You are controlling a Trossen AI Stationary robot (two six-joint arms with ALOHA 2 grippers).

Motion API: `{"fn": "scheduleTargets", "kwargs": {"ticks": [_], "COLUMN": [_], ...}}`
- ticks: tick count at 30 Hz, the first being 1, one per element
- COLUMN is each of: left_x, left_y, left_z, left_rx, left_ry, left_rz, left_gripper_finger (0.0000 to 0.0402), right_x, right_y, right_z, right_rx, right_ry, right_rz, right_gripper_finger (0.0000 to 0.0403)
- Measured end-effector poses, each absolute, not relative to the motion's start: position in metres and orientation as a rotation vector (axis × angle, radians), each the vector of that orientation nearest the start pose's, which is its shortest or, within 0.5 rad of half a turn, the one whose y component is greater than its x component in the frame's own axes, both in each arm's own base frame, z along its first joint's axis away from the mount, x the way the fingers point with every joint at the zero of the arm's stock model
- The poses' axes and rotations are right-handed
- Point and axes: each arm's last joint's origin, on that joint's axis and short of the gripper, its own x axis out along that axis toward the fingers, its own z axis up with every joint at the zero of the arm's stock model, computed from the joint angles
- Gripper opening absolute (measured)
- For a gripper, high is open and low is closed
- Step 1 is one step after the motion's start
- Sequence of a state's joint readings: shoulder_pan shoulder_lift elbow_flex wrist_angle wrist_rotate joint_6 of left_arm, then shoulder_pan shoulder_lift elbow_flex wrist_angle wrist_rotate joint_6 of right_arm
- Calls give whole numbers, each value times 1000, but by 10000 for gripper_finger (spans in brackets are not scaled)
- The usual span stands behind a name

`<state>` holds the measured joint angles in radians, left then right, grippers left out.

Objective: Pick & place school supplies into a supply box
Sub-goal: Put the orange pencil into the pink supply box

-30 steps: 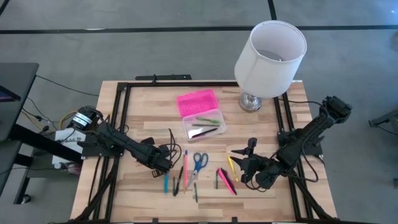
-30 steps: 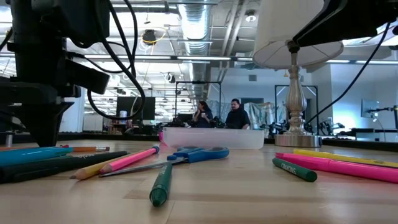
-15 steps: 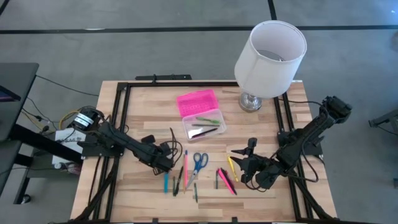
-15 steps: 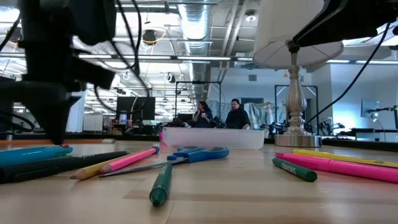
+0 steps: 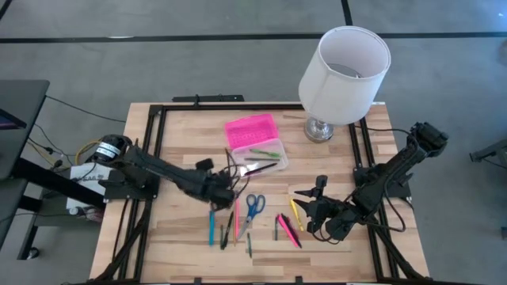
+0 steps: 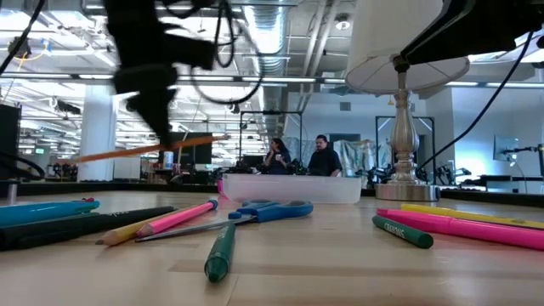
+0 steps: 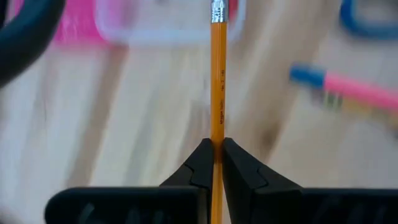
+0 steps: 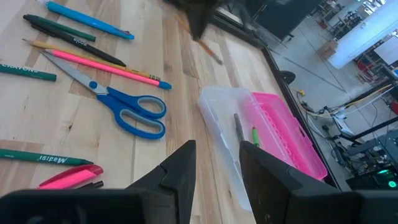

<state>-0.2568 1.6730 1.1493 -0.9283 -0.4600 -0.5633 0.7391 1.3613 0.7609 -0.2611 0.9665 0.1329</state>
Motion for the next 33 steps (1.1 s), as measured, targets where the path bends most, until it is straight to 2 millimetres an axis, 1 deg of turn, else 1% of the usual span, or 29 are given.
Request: {"fn": "scheduleTargets", "kwargs": {"ticks": [3, 6, 10, 14, 18, 24, 27, 29, 31, 33], "left_x": [311, 327, 341, 348, 352, 356, 358, 364, 367, 371], "left_y": [-43, -17, 14, 42, 64, 86, 94, 98, 102, 103], "left_z": [212, 219, 225, 231, 237, 245, 240, 231, 217, 207], "left_rx": [17, -27, -84, -146, -202, -265, -288, -308, -339, -358], "left_ry": [1163, 1081, 977, 888, 794, 678, 669, 666, 712, 722], "left_rz": [513, 491, 426, 360, 329, 277, 259, 246, 228, 210], "left_gripper_finger": [9, 9, 9, 9, 9, 9, 9, 9, 9, 9], "right_x": [205, 205, 203, 201, 200, 200, 200, 200, 200, 200], "right_y": [155, 155, 153, 151, 150, 150, 150, 150, 150, 150], "right_z": [209, 209, 207, 205, 204, 204, 204, 204, 204, 204], "right_rx": [-521, -514, -505, -495, -483, -474, -474, -475, -474, -471], "right_ry": [549, 549, 566, 587, 594, 594, 594, 594, 594, 595], "right_rz": [-249, -251, -262, -275, -284, -288, -288, -288, -288, -290], "right_gripper_finger": [118, 118, 118, 118, 118, 118, 118, 118, 118, 118]}}
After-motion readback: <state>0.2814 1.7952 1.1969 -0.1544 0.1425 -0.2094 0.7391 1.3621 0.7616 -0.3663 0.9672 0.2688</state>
